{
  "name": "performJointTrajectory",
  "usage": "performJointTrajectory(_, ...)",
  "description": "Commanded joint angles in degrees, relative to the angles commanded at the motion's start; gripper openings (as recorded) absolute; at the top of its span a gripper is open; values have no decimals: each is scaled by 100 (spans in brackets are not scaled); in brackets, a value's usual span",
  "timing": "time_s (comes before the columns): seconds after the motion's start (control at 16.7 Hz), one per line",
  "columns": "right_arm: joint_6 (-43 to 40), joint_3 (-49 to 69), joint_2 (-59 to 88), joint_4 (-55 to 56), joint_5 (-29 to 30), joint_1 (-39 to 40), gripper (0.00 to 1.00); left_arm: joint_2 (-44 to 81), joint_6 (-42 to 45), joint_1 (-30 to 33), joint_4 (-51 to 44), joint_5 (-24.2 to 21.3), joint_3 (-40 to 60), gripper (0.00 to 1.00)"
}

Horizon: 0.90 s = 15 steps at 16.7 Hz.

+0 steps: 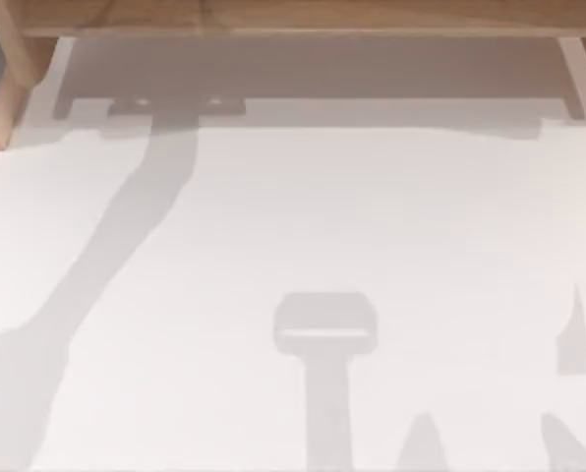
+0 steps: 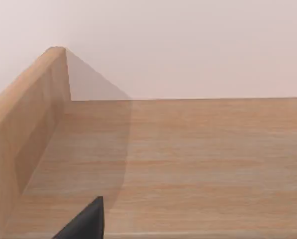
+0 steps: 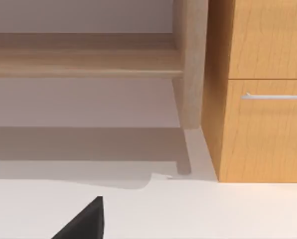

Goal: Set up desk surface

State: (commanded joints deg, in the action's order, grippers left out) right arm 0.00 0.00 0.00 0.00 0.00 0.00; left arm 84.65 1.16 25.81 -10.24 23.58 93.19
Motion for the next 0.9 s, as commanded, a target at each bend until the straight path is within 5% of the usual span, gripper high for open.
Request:
performJointTrajectory(0.48, 0, 0, 0, 0, 0, 0, 100, 3646, 4, 1056, -401, 1040, 4210, 100)
performJointTrajectory(0.9, 0, 0, 0, 0, 0, 0, 100, 4415, -51, 1324, -421, 1297, 5141, 100)
